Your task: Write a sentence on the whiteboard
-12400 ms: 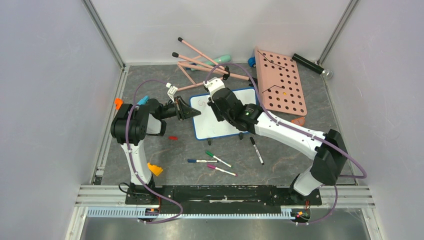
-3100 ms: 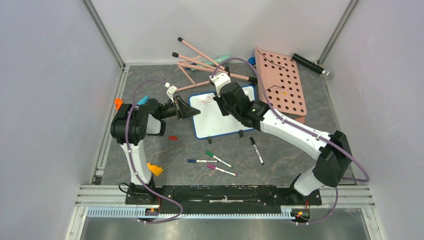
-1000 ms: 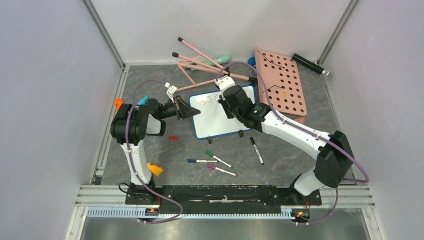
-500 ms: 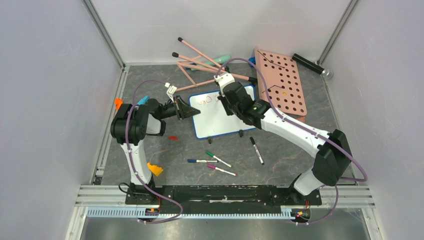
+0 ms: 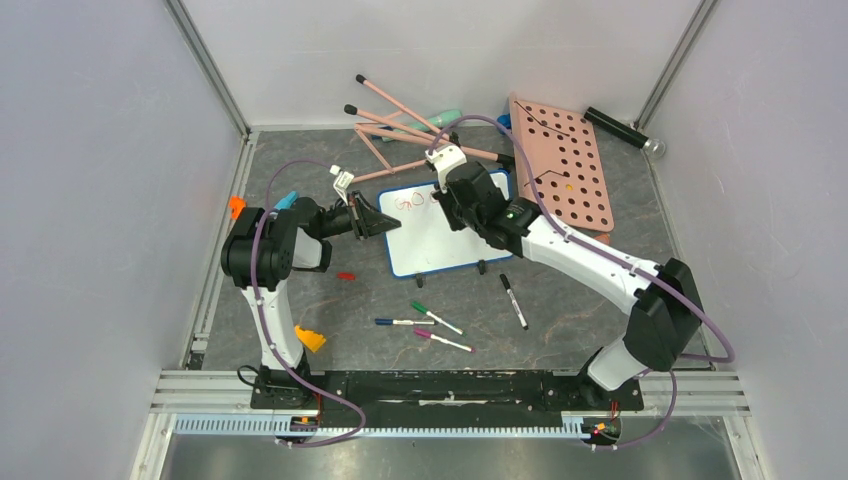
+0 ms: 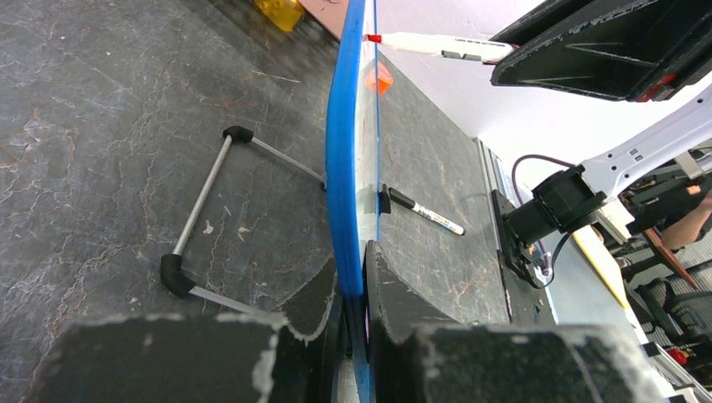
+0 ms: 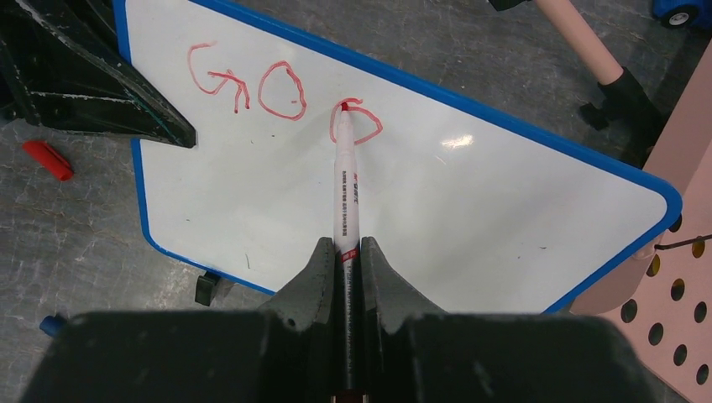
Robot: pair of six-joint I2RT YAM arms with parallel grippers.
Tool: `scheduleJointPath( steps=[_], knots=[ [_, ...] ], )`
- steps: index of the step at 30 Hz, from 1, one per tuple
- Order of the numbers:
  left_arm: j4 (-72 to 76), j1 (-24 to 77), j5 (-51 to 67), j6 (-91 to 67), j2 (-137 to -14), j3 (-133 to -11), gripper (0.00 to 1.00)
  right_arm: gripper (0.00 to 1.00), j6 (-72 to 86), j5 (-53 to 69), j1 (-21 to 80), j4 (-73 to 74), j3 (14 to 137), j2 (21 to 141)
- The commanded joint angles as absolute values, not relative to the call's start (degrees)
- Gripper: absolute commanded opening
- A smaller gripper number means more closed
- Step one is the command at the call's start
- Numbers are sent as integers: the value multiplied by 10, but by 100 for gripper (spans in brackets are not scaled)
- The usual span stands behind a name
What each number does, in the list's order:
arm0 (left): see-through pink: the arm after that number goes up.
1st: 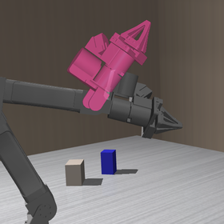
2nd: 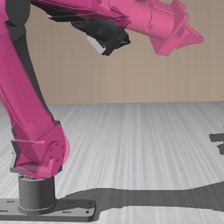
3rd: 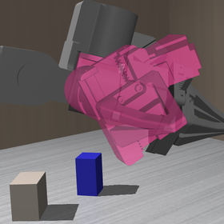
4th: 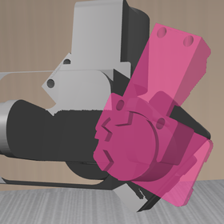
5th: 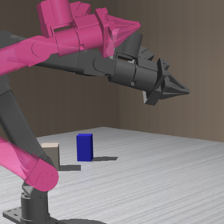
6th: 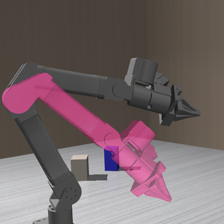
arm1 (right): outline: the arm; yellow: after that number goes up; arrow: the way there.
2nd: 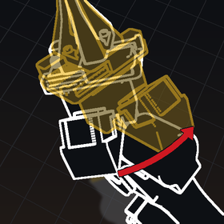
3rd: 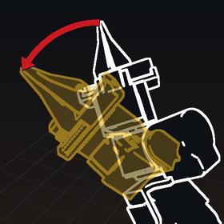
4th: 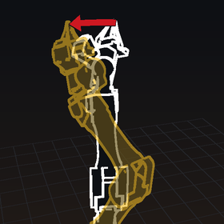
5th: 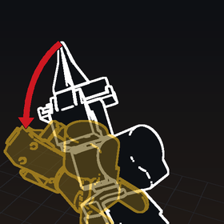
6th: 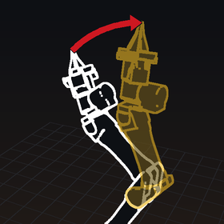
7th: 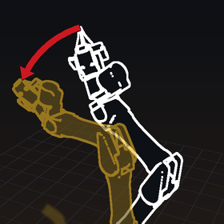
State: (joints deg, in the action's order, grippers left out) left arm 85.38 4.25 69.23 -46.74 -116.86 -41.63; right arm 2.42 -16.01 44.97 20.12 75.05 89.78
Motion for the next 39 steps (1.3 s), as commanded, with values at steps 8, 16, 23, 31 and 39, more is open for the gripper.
scheduleJointPath(
  steps=[8, 16, 23, 31, 39],
  knots=[
    [892, 37, 684, -408, -1176, -421, 2, 0, 16, -176, 439, 145, 673, 803],
    [892, 37, 685, -407, -1175, -421, 2, 0, 23, -173, 423, 145, 646, 784],
    [892, 37, 686, -407, -1175, -421, 2, 0, 26, -164, 418, 145, 641, 784],
    [892, 37, 686, -406, -1175, -420, 2, 0, 28, -158, 411, 144, 642, 788],
    [892, 37, 686, -406, -1174, -420, 2, 0, 29, -153, 405, 144, 646, 793]
  ],
)
